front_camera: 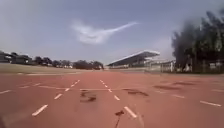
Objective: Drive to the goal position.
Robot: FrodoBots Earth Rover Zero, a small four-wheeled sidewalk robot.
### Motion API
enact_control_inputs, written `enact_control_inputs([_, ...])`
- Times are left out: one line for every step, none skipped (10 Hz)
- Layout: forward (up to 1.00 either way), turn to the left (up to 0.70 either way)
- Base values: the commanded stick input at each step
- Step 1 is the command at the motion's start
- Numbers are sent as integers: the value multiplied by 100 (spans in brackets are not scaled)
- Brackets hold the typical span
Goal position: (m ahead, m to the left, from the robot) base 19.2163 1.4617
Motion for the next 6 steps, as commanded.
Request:
enact_control_inputs([70,0])
enact_control_inputs([70,0])
enact_control_inputs([70,0])
enact_control_inputs([70,0])
enact_control_inputs([70,0])
enact_control_inputs([70,0])
